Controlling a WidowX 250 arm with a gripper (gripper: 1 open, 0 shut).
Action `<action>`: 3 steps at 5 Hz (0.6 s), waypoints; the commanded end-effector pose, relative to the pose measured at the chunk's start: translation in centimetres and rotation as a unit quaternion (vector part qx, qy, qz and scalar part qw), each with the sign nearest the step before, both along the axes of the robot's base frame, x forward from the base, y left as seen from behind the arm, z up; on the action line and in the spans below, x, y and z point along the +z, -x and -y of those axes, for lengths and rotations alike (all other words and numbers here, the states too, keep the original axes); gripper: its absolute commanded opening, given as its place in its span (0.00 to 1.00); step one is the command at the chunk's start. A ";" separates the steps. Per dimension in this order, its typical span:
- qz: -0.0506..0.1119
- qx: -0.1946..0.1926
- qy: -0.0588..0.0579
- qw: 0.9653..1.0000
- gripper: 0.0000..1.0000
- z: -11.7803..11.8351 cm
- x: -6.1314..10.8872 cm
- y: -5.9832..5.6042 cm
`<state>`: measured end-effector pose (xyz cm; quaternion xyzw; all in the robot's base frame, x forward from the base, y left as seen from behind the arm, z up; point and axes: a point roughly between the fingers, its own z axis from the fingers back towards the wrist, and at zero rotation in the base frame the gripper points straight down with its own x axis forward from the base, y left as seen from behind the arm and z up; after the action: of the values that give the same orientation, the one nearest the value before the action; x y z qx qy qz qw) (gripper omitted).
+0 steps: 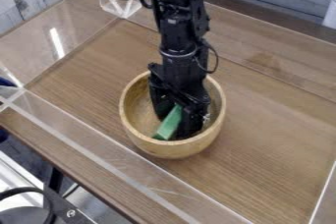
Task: Remove the green block from inside the brown bowl and put it on the table
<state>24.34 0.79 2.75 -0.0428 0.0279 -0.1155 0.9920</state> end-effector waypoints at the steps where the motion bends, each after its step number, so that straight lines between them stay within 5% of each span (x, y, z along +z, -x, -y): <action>1: 0.023 0.000 -0.002 1.000 0.00 -0.2 0.9 -1.0; 3: 0.031 0.004 -0.005 1.000 0.00 -0.1 1.9 -1.1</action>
<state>24.07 0.80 2.82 -0.0433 0.0383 -0.1075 0.9925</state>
